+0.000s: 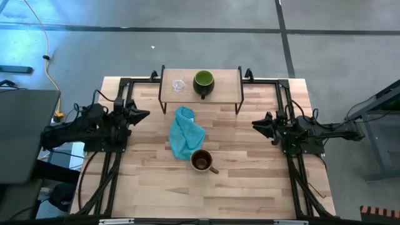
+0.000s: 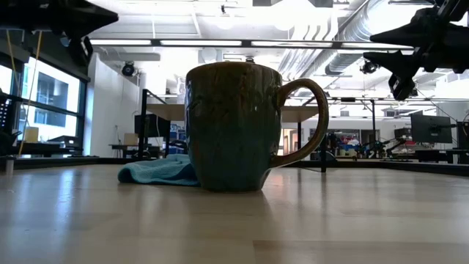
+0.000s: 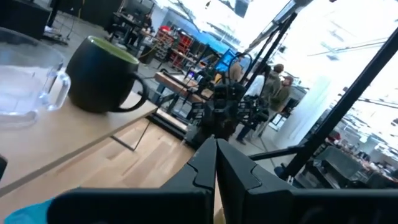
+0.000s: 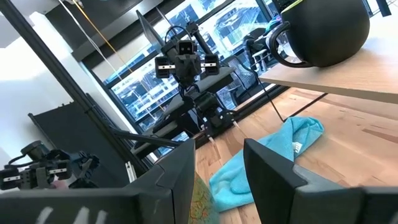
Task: Stack small to large cups/mugs on shelf
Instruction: Put the brown mug on the shelf
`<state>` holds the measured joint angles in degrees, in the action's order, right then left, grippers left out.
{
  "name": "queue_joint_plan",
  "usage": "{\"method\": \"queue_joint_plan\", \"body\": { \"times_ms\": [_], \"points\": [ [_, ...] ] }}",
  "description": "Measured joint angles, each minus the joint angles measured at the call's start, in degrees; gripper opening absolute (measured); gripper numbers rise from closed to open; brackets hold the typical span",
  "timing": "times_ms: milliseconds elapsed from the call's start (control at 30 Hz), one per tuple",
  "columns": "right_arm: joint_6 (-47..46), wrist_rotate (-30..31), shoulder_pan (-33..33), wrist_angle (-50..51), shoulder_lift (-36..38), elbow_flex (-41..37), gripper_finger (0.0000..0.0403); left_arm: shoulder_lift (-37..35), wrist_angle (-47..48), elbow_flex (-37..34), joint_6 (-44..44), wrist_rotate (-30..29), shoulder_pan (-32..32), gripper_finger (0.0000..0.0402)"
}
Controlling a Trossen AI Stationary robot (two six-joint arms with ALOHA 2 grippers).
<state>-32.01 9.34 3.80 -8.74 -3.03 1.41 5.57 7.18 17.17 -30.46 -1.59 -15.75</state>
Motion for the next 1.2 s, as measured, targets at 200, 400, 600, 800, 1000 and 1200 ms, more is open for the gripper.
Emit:
{"method": "queue_joint_plan", "body": {
  "times_ms": [200,400,600,800,1000,1200],
  "points": [
    [0.1,0.0,0.0,0.9,0.0,0.0,0.0128,-1.1,3.5,0.0,-0.9,-0.4,0.0,0.0001],
    [-0.1,0.0,0.0,0.9,0.0,0.0,0.0128,-3.5,0.8,0.0,1.2,-0.5,0.0,0.0001],
    [-0.1,0.1,0.0,0.8,0.0,0.0,0.0128,-5.3,-0.8,-0.1,1.7,-1.2,0.0,0.0001],
    [0.5,0.3,0.0,0.8,0.0,0.0,0.0128,-5.3,-10.3,-3.1,1.4,-1.2,0.0,0.0001],
    [0.9,1.0,0.0,0.8,0.0,0.0,0.0128,-5.3,-28.3,-12.9,-2.2,-1.8,0.0,0.0001],
    [-0.3,1.0,0.0,0.8,0.0,0.0,0.0128,-5.3,-34.5,-15.9,-3.1,-1.7,0.0,0.0]
  ]
}}
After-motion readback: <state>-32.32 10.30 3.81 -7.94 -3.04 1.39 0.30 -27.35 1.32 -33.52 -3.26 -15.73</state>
